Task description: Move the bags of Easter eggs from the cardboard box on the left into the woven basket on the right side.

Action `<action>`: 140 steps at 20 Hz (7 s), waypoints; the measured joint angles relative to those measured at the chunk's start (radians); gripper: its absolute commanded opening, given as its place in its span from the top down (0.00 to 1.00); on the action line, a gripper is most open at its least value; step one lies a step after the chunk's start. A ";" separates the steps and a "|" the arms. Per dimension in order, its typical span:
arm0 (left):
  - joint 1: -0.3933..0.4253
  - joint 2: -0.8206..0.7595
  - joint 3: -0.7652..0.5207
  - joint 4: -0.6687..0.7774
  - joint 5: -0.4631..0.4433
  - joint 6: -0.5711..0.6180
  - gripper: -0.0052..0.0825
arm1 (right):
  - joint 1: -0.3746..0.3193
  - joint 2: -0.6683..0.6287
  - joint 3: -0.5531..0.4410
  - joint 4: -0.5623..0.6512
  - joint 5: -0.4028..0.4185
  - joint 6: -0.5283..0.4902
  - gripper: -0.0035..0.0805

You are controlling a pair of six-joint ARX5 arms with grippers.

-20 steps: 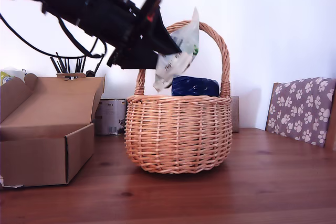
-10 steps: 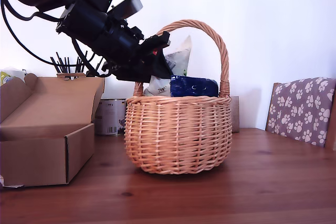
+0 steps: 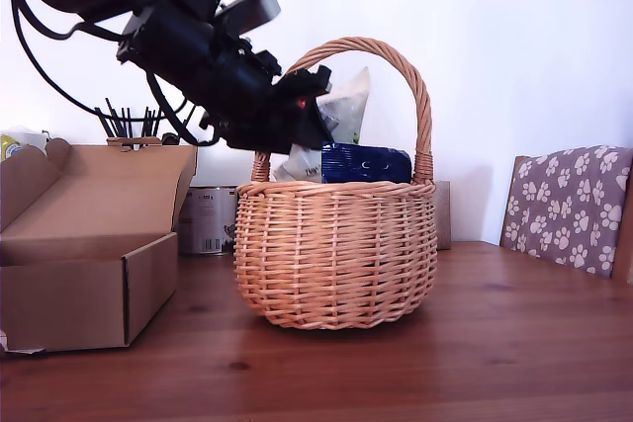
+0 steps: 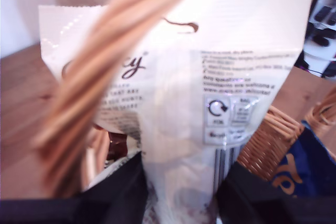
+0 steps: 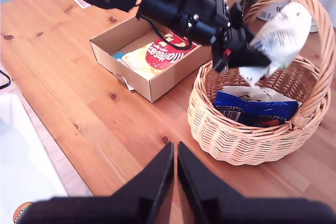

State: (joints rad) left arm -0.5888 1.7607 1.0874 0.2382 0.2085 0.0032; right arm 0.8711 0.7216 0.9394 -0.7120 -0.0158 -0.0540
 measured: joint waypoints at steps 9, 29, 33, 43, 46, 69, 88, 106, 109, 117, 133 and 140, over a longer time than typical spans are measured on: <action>-0.006 0.030 0.052 -0.138 0.028 0.000 0.34 | 0.000 0.000 0.000 -0.008 -0.001 0.000 0.97; 0.035 -0.280 0.162 -0.827 -0.035 0.121 0.96 | 0.000 0.002 0.000 0.027 -0.038 0.000 0.97; 0.138 -0.401 0.004 -0.757 -0.037 0.124 0.96 | 0.000 0.034 0.000 0.082 -0.053 0.001 0.97; 0.374 -0.529 -0.070 -0.818 -0.026 0.188 0.95 | 0.000 0.047 0.000 0.092 -0.053 0.001 0.97; 0.372 -0.529 -0.070 -0.803 -0.005 0.196 0.33 | 0.000 0.047 0.000 0.092 -0.053 0.001 0.97; 0.370 -0.246 -0.070 -0.667 -0.197 0.049 0.04 | 0.000 0.048 0.000 0.092 -0.053 0.000 0.97; 0.415 0.011 -0.070 -0.542 -0.254 -0.050 0.04 | 0.000 0.048 0.000 0.093 -0.056 0.000 0.97; 0.421 0.041 -0.048 -0.600 -0.148 -0.128 0.88 | 0.000 0.048 0.000 0.116 -0.060 0.000 0.97; 0.421 0.039 -0.048 -0.600 -0.145 -0.117 0.88 | 0.000 0.048 0.000 0.116 -0.060 0.000 0.97; 0.421 -0.141 -0.075 -0.730 -0.140 -0.078 0.88 | 0.000 0.048 0.000 0.116 -0.060 0.000 0.97; 0.046 -0.359 -0.075 -0.451 0.236 -0.264 0.88 | 0.000 0.036 0.000 0.048 -0.053 0.000 0.97; 0.040 -0.162 0.014 -0.387 0.208 -0.290 0.88 | 0.000 -0.059 0.000 0.012 -0.039 0.000 0.97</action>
State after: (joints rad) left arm -0.5491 1.5986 1.1011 -0.1486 0.4160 -0.2871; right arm 0.8707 0.6624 0.9394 -0.6998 -0.0547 -0.0536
